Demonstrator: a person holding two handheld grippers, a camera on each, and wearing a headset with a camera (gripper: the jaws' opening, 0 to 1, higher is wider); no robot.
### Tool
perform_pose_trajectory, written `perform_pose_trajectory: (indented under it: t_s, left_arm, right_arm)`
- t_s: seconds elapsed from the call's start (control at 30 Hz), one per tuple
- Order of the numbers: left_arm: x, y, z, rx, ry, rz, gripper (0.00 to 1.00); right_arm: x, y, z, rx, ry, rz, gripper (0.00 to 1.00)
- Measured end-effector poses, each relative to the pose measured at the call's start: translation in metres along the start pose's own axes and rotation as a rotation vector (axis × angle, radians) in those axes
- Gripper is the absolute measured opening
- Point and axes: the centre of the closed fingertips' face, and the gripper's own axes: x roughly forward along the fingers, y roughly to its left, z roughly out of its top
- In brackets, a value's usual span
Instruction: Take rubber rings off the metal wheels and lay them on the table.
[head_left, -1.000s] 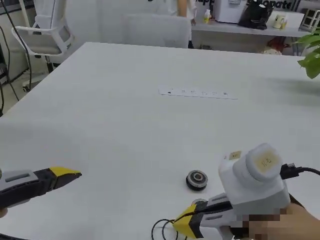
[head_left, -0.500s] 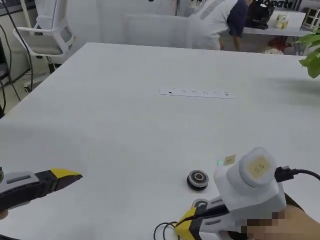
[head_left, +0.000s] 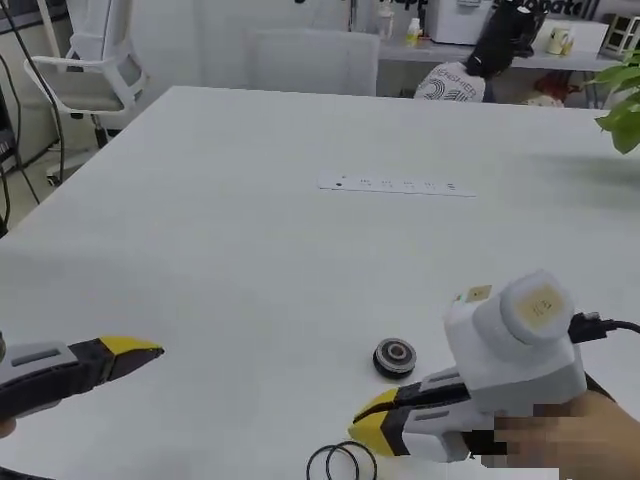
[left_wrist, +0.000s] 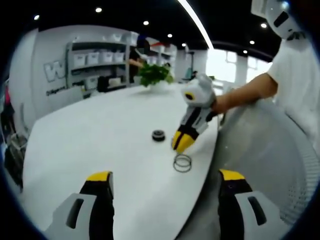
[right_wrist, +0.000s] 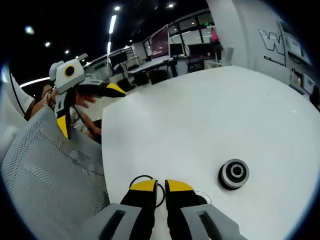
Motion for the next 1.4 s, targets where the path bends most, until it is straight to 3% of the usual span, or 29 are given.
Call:
perform_pose_trajectory:
  t_s: [0.27,0.6,0.77,1.23,1.4]
  left_arm:
    - [-0.001,0.001,0.002,0.004,-0.001,0.006,0.87]
    - [-0.003,0.000,0.005,0.009,-0.001,0.010,0.87]
    - [-0.004,0.000,0.007,0.013,-0.001,0.013,0.87]
    - [-0.008,-0.002,0.027,0.047,-0.025,0.010,0.86]
    - [-0.014,-0.002,0.031,0.069,-0.013,0.006,0.87]
  right_arm:
    - [-0.006,-0.006,0.007,0.018,-0.028,-0.013,0.06]
    - [-0.023,-0.018,0.031,0.040,-0.134,-0.039,0.08]
    - [-0.028,-0.017,0.038,0.052,-0.168,-0.023,0.12]
    - [-0.050,-0.031,0.056,0.081,-0.269,-0.061,0.13]
    - [-0.058,-0.039,0.061,0.090,-0.299,-0.085,0.13]
